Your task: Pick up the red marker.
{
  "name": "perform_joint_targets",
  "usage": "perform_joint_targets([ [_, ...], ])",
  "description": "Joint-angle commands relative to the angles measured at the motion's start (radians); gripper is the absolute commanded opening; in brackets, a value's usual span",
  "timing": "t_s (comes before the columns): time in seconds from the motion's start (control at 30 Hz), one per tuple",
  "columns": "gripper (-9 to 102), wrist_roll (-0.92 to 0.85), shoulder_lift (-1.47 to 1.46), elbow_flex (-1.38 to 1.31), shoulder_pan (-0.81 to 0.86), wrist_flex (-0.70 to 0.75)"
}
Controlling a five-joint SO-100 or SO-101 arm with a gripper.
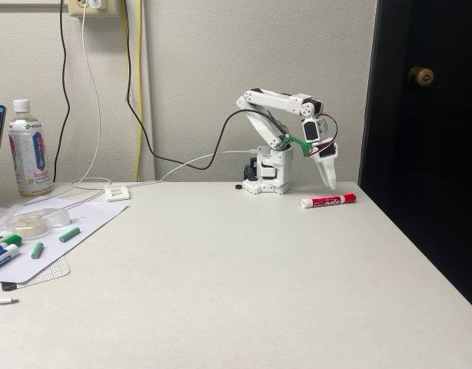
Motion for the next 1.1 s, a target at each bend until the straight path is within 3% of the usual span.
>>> perform_joint_targets([
  [0.0,19,-0.015,-0.005,0.008,0.012,-0.031],
  [1.07,19,-0.149,-0.021,0.11,0.135,-0.121],
])
